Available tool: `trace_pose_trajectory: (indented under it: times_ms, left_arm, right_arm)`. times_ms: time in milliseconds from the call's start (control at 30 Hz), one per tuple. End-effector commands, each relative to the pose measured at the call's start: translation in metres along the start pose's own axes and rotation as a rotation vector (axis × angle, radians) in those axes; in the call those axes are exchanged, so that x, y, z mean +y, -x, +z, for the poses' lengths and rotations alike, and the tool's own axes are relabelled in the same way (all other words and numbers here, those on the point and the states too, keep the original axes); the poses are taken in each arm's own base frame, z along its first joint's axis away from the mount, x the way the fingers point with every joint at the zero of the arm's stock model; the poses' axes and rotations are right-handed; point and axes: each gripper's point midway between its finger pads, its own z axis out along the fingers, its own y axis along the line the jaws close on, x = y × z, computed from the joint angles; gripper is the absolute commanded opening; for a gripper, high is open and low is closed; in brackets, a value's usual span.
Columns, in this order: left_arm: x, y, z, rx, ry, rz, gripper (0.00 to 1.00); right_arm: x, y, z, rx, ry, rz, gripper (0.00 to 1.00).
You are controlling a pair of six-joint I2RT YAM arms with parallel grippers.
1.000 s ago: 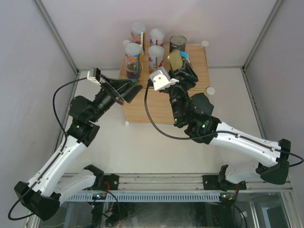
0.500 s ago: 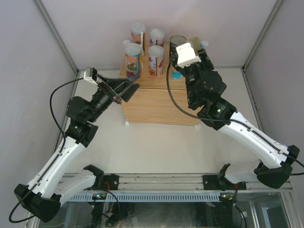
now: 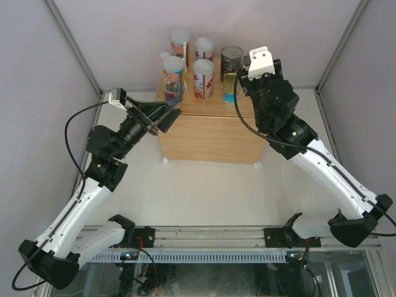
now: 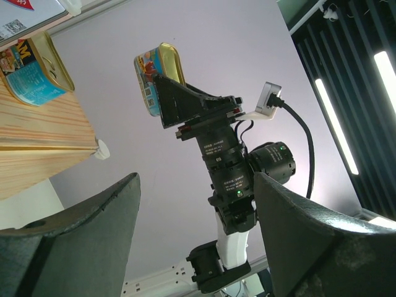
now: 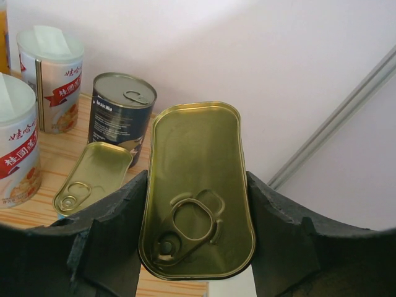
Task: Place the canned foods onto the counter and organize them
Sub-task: Place the canned food on the counter.
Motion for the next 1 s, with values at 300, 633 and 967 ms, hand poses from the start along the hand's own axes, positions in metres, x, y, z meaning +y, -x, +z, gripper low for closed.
trace_pose_trajectory:
  times_ms: [300,633,967]
  left_arm:
    - [-0.004,0.003,-0.004,-0.007,-0.024,0.001,0.78]
    - [-0.003,0.005,-0.007,-0.012,-0.024,0.0,0.78]
    - [-0.002,0.006,-0.009,-0.012,-0.027,-0.004,0.78]
  right_arm:
    - [-0.019,0.013,0.012,-0.028,0.016,0.305,0.0]
    - [-0.018,-0.001,0.019,0.021,0.041,0.417,0.0]
    - [-0.006,-0.021,0.026,0.064,0.036,0.448,0.0]
